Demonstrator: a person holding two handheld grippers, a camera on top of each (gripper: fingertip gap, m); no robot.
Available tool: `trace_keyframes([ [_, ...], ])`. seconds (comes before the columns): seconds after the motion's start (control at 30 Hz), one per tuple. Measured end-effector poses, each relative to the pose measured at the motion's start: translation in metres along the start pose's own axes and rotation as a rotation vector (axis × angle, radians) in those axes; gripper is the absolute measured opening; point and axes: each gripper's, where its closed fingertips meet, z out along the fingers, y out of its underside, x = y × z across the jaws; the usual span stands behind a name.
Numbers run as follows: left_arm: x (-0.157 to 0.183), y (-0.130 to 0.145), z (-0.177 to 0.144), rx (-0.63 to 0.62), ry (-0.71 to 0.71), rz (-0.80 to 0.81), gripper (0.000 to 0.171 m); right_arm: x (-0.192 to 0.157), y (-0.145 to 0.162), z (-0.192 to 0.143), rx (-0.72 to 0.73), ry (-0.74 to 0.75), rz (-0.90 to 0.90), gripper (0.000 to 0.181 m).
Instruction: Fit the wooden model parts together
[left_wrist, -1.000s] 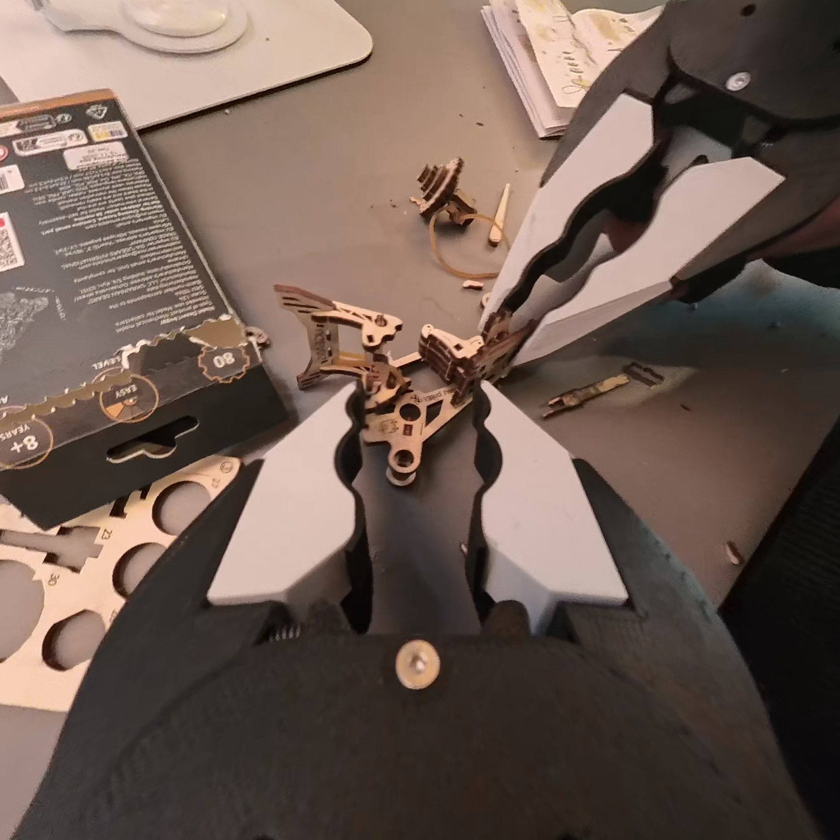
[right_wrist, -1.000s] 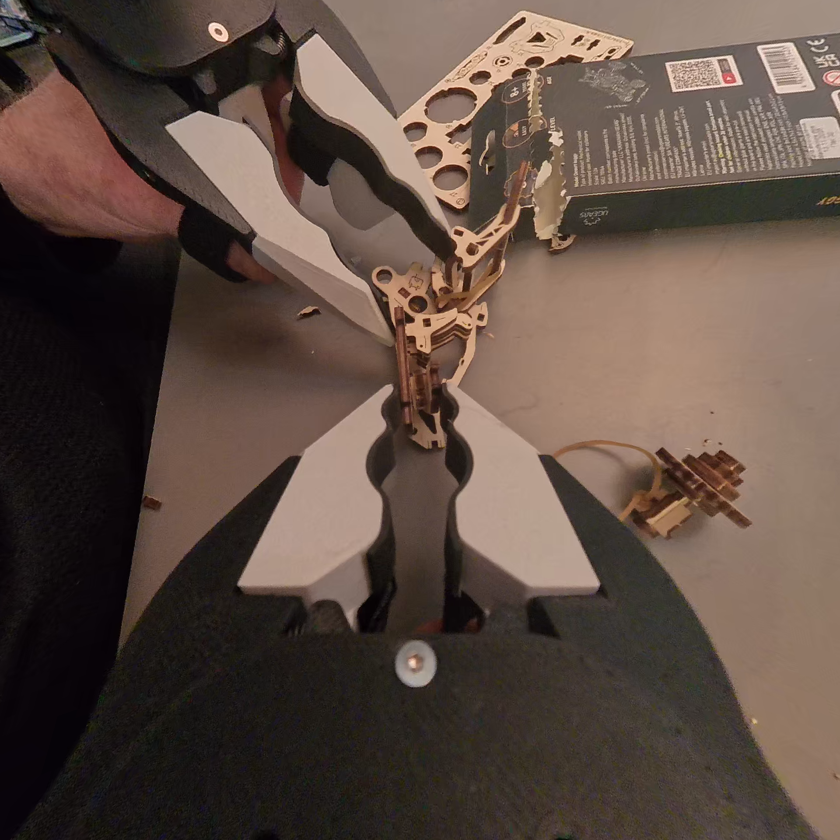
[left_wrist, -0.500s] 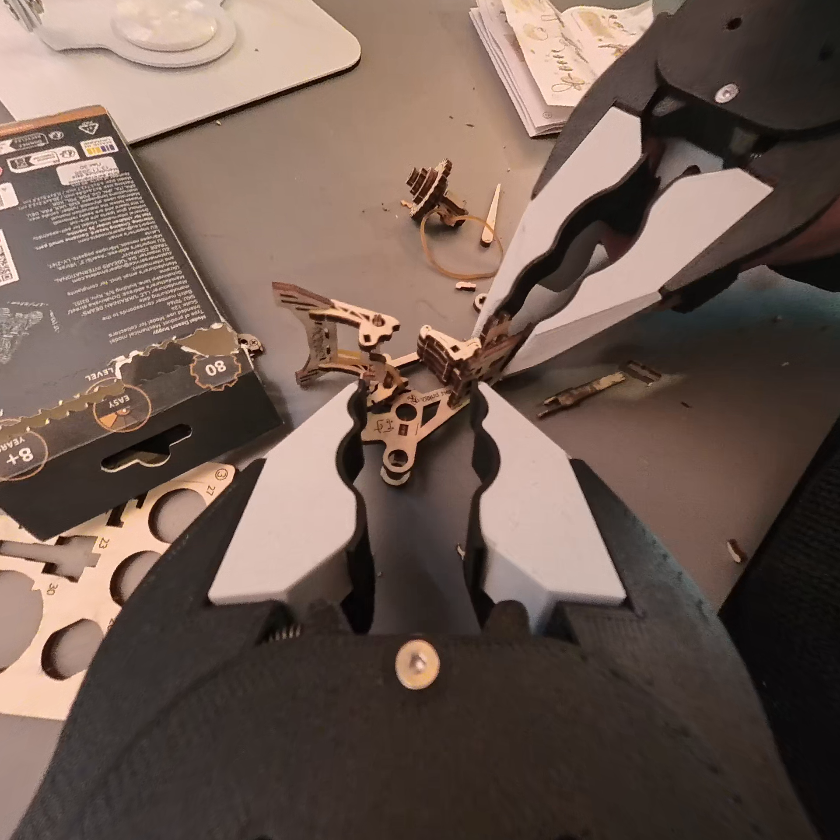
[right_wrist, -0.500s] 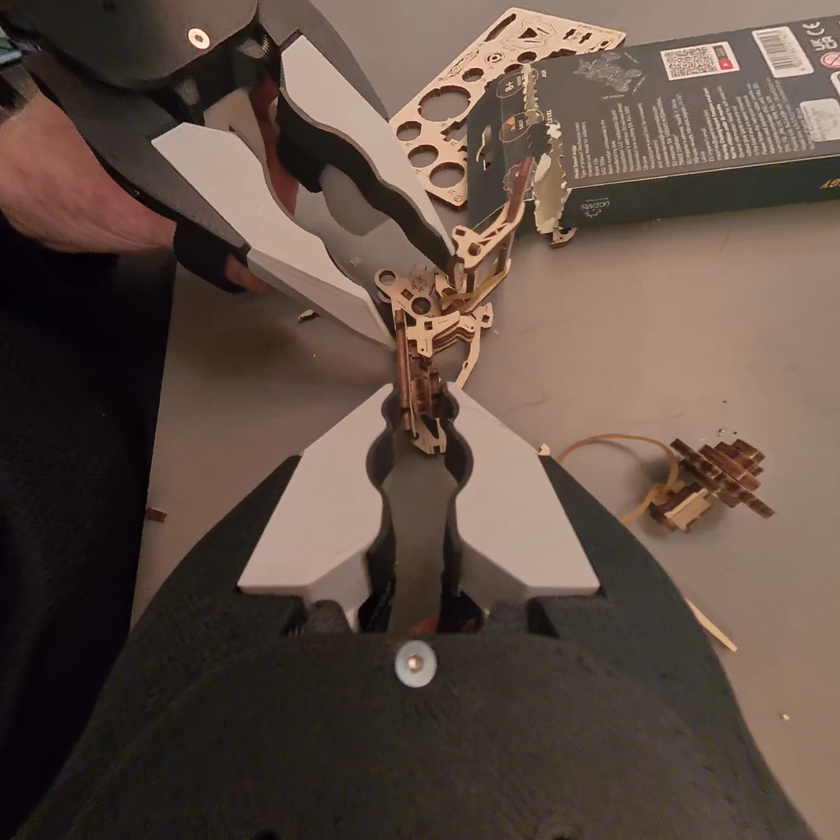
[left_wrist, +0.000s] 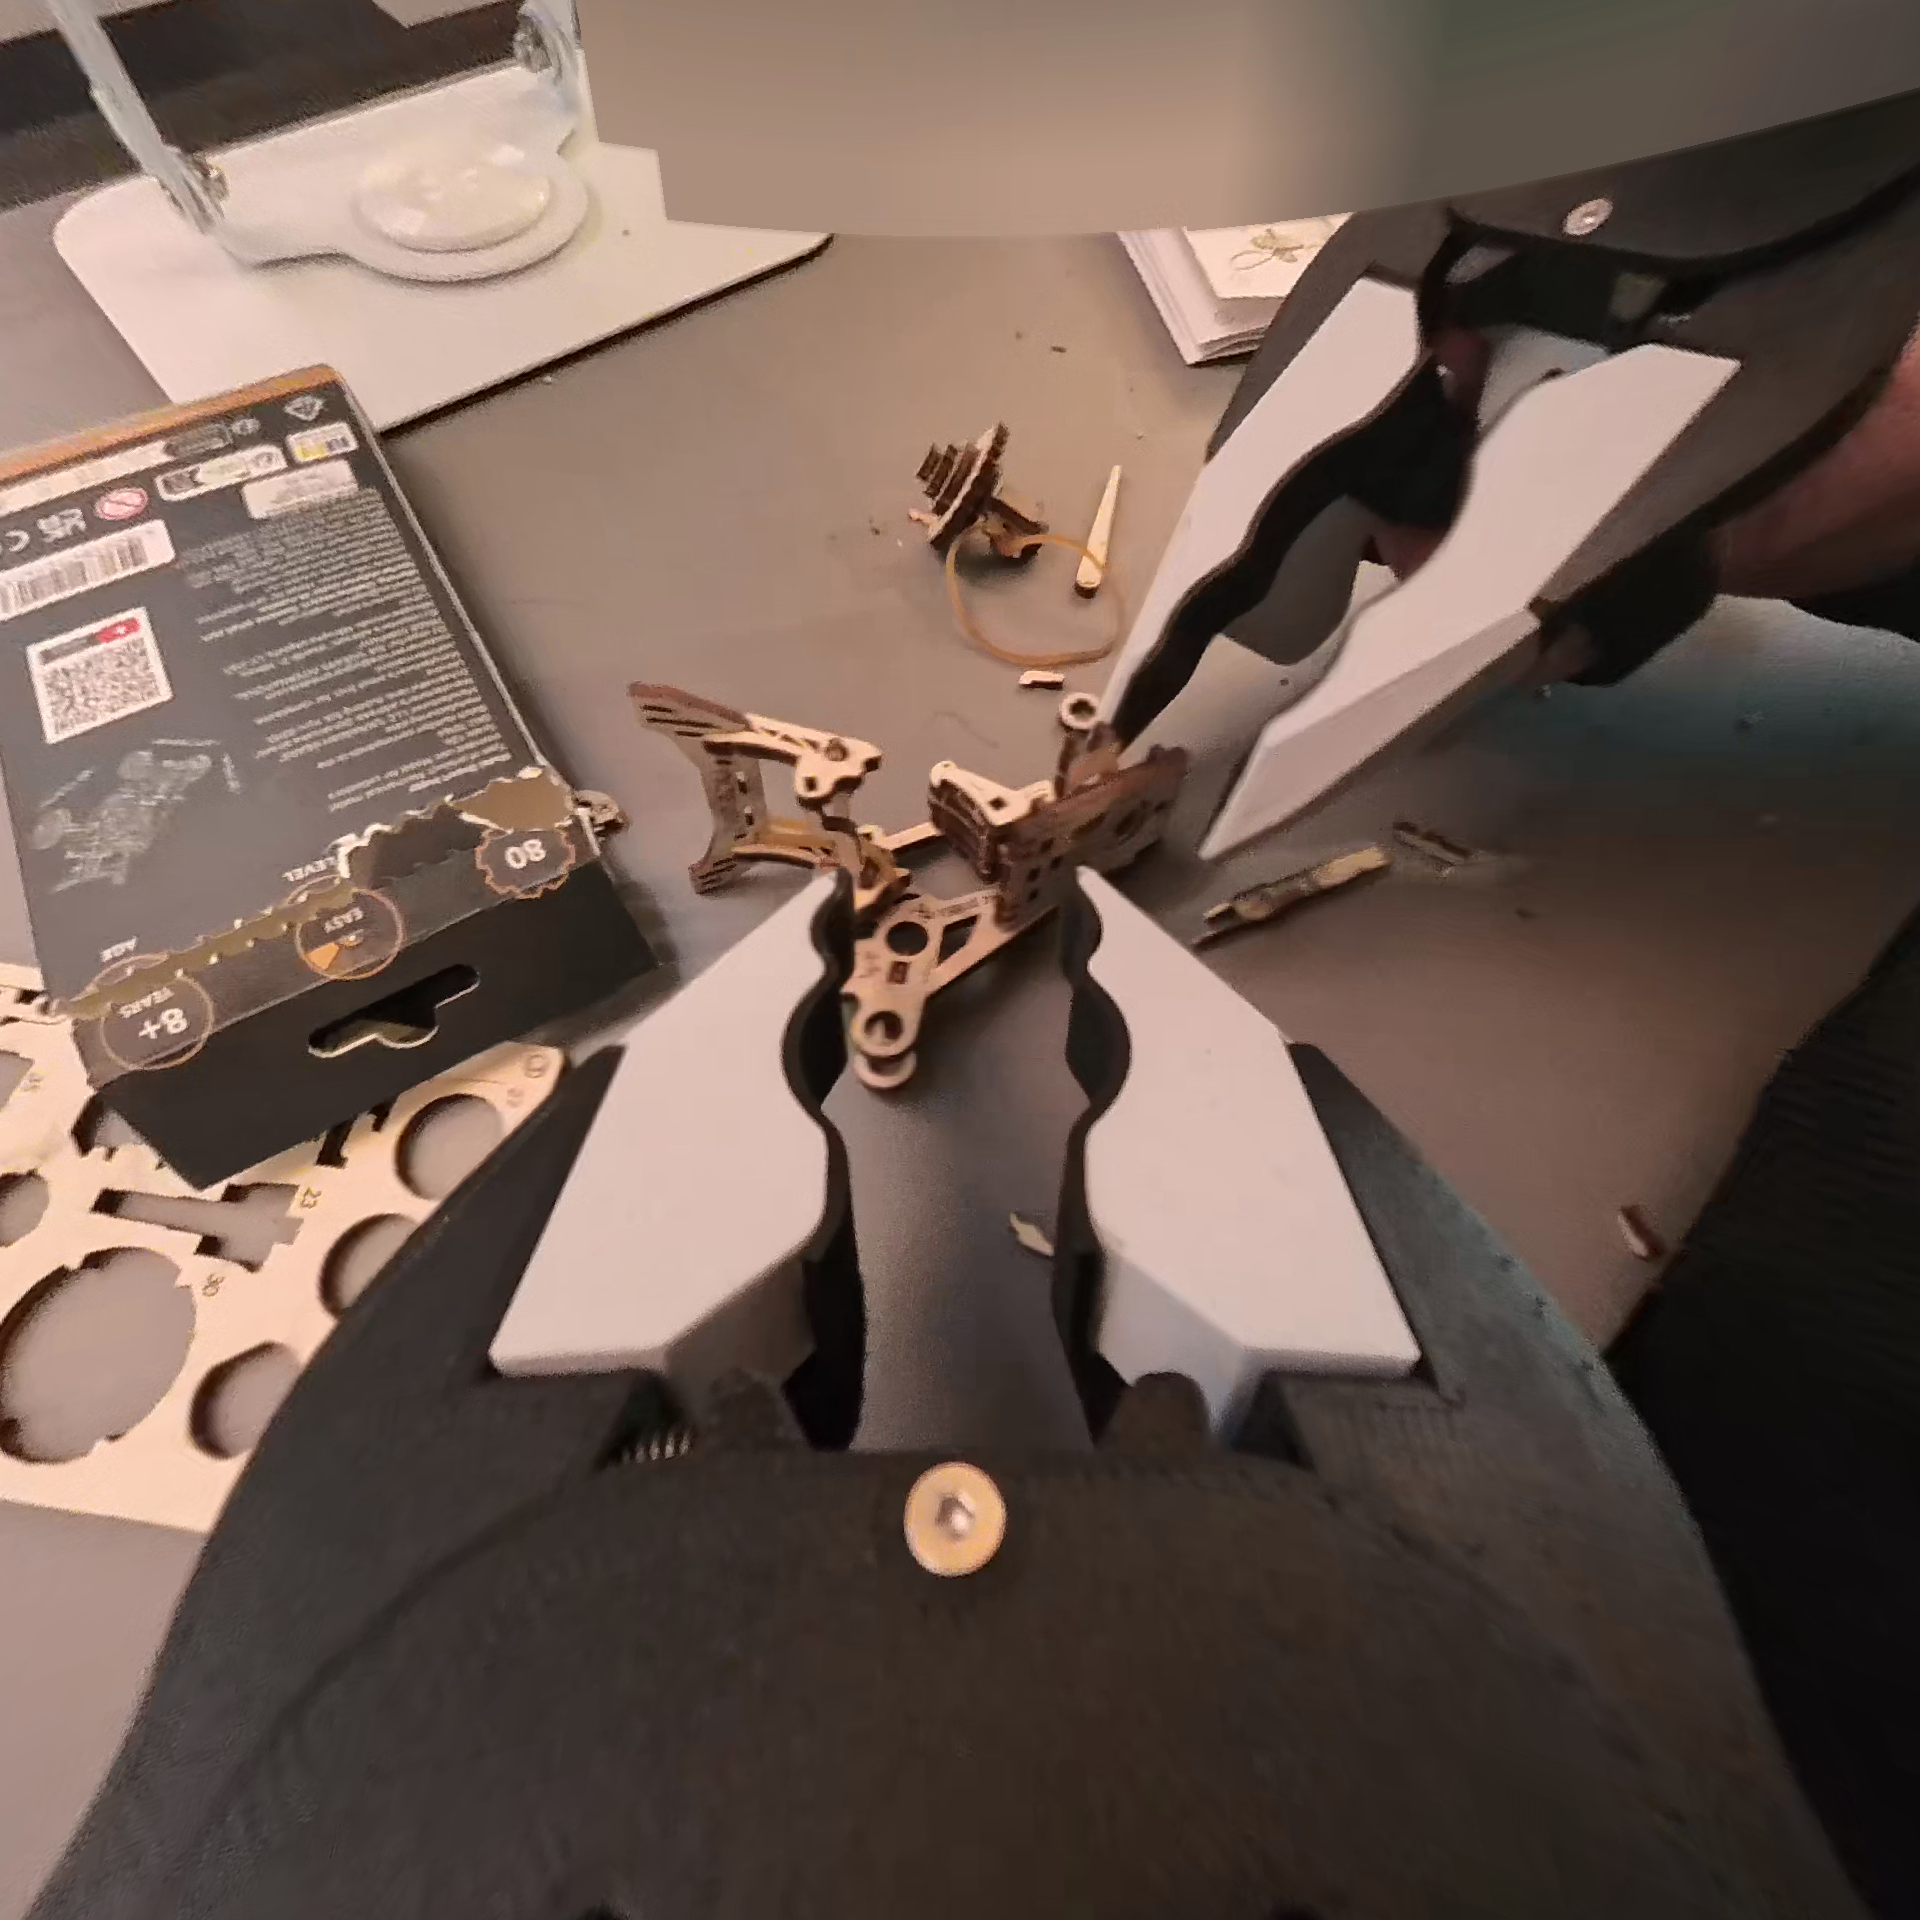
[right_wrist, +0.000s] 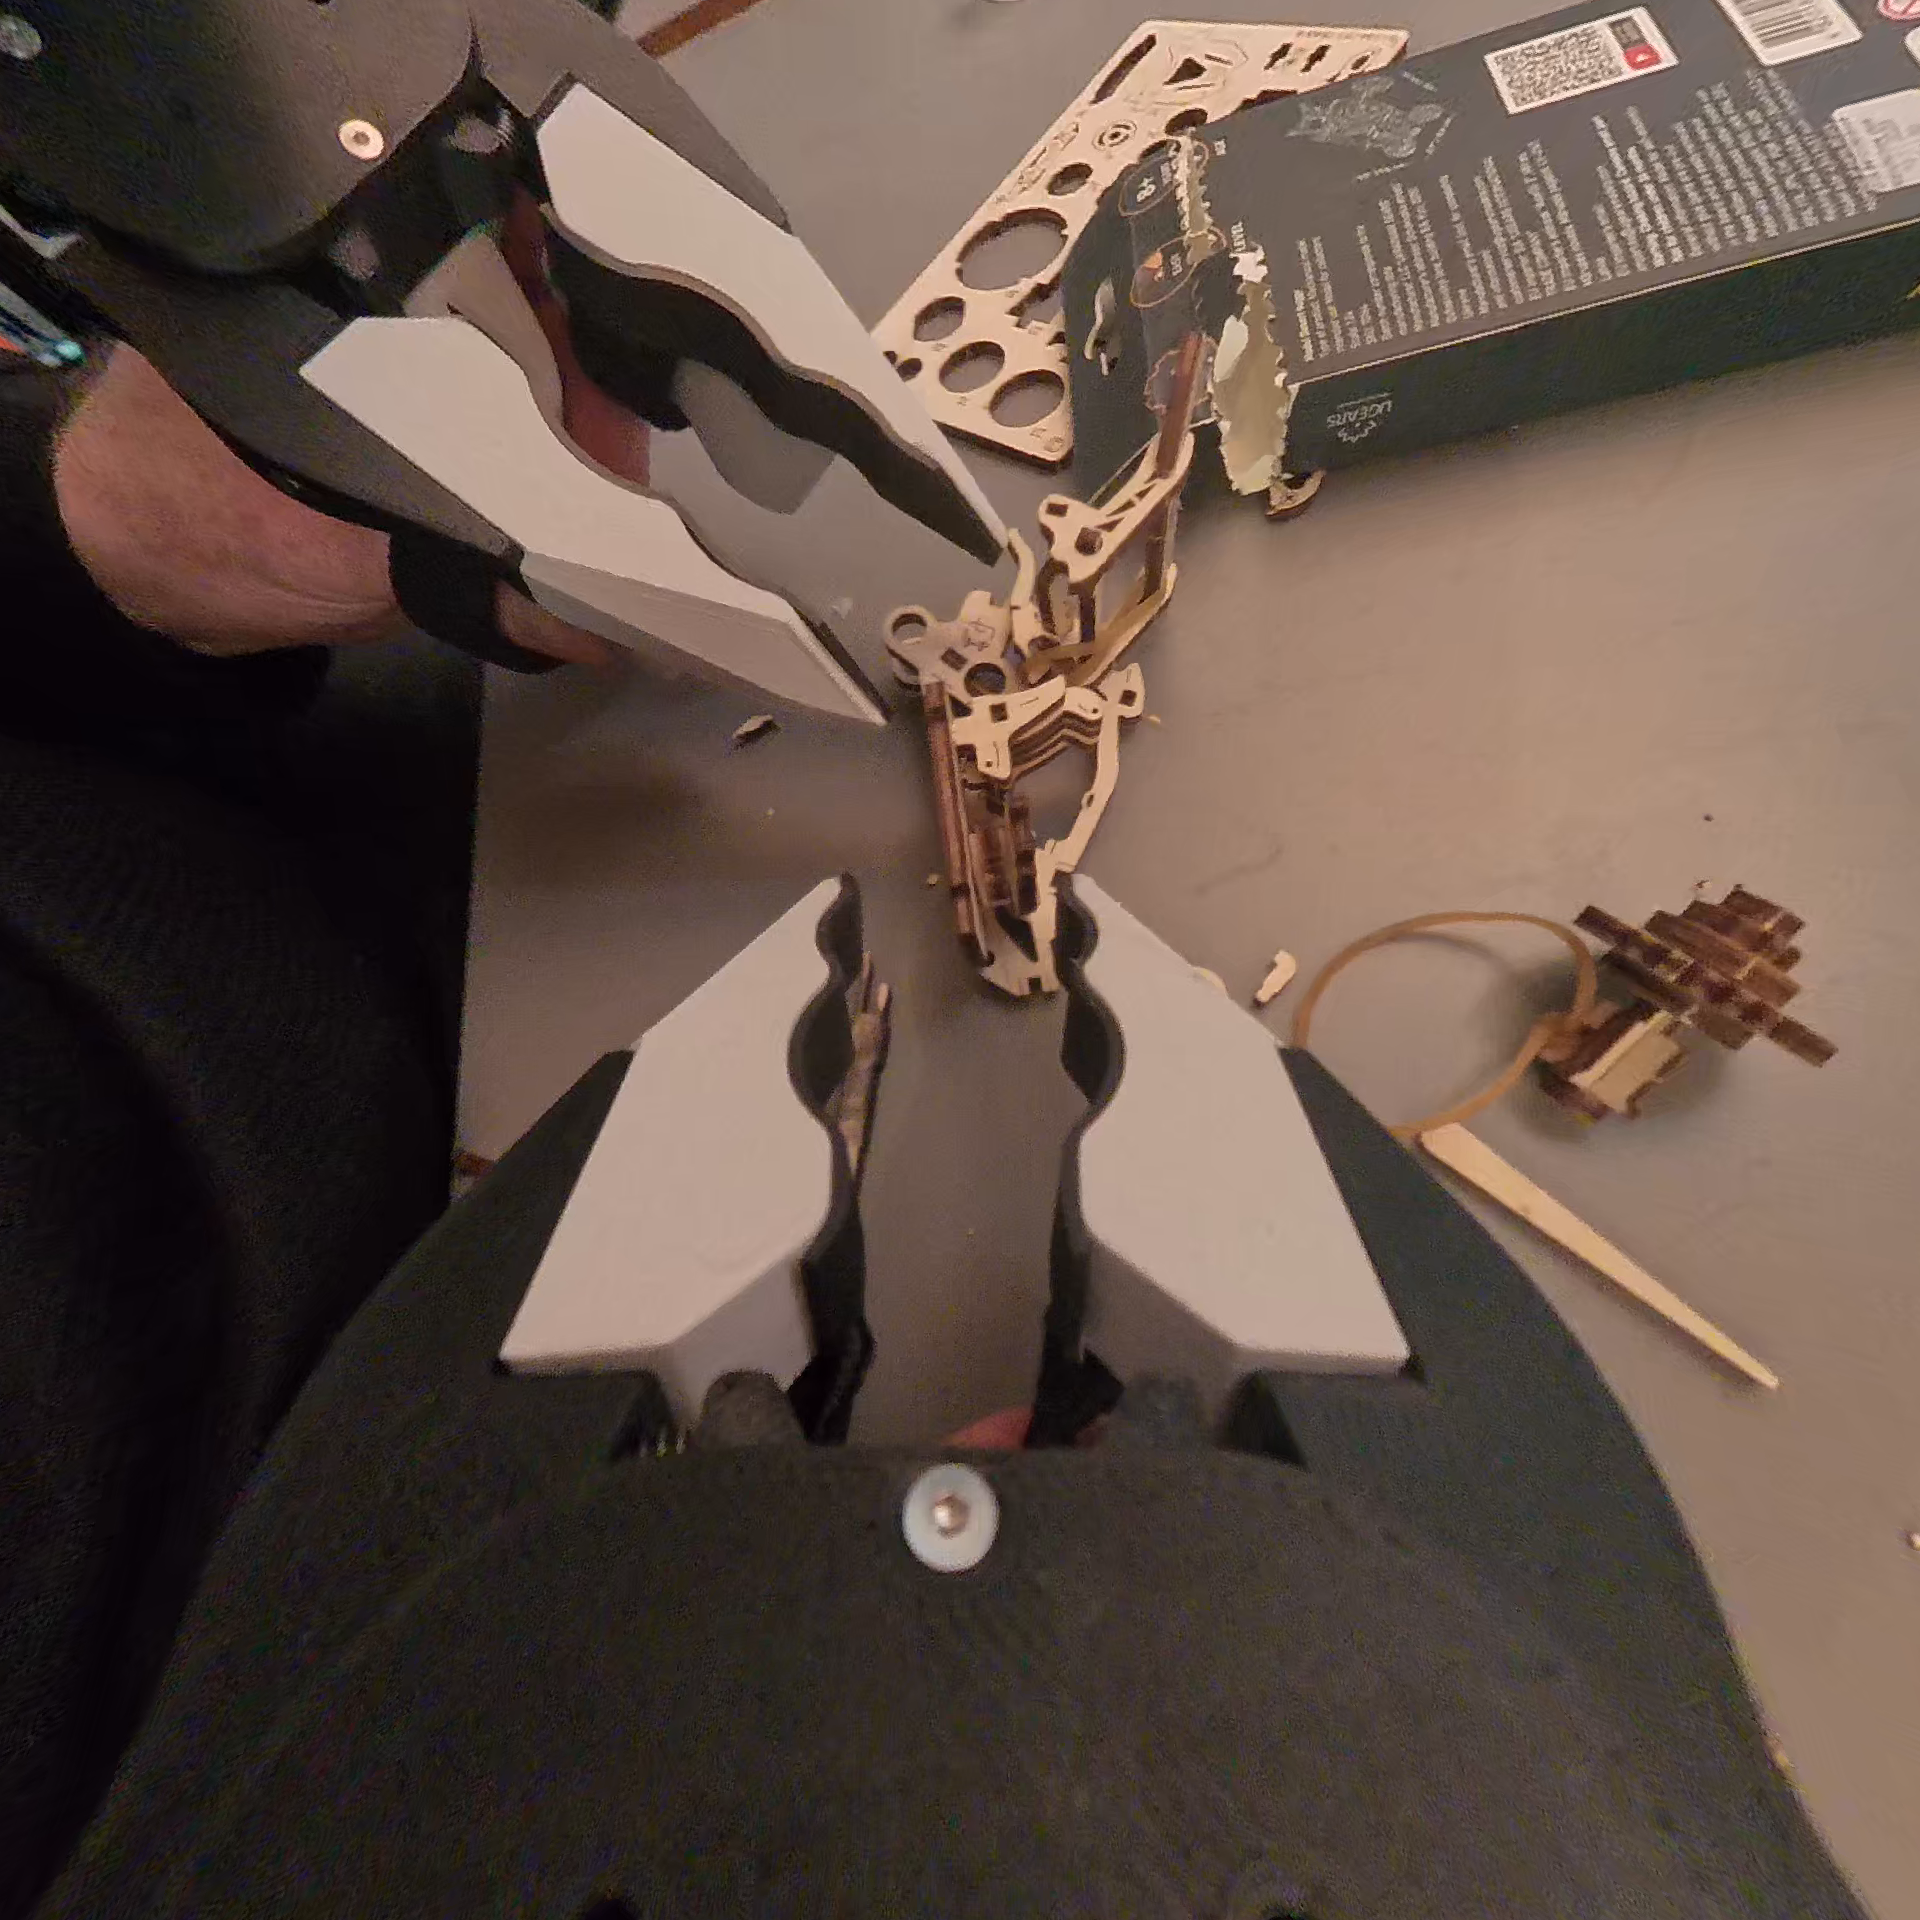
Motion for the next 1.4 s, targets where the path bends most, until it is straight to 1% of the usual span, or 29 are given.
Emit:
trace_keyframes([
  [0.07,0.008,0.001,0.001,-0.014,0.023,0.000,0.031,0.002,0.000,-0.005,0.012,0.000,0.019,0.026],
  [0.1,0.010,0.001,0.002,-0.020,0.022,0.013,0.030,0.003,0.000,-0.007,0.018,-0.001,0.034,0.026],
  [0.13,0.010,0.001,0.003,-0.025,0.020,0.025,0.029,0.004,-0.002,-0.010,0.037,-0.013,0.052,0.020],
  [0.17,0.011,0.001,0.003,-0.027,0.022,0.033,0.028,0.006,-0.005,-0.014,0.064,-0.018,0.069,0.008],
  [0.27,0.015,0.000,0.005,-0.031,0.036,0.045,0.024,0.014,-0.006,-0.016,0.066,-0.008,0.086,0.005],
  [0.33,0.018,-0.001,0.007,-0.040,0.028,0.080,0.024,0.018,-0.003,-0.011,0.027,0.032,0.028,0.005],
  [0.4,0.021,-0.001,0.011,-0.049,0.011,0.118,0.024,0.020,0.001,-0.002,-0.012,0.046,-0.014,0.000],
  [0.53,0.018,0.003,0.021,-0.084,-0.032,0.160,0.026,0.020,0.002,0.004,-0.030,0.003,-0.004,0.000],
  [0.77,0.015,0.004,0.026,-0.082,-0.052,0.185,0.026,0.018,0.006,0.005,-0.062,-0.031,0.012,0.000],
  [1.0,0.015,0.004,0.027,-0.052,-0.044,0.200,0.025,0.019,0.007,0.007,-0.072,-0.017,-0.009,0.000],
  [1.4,0.016,0.003,0.028,-0.048,-0.055,0.314,0.023,0.021,0.008,0.006,-0.060,0.047,0.008,0.000],
])
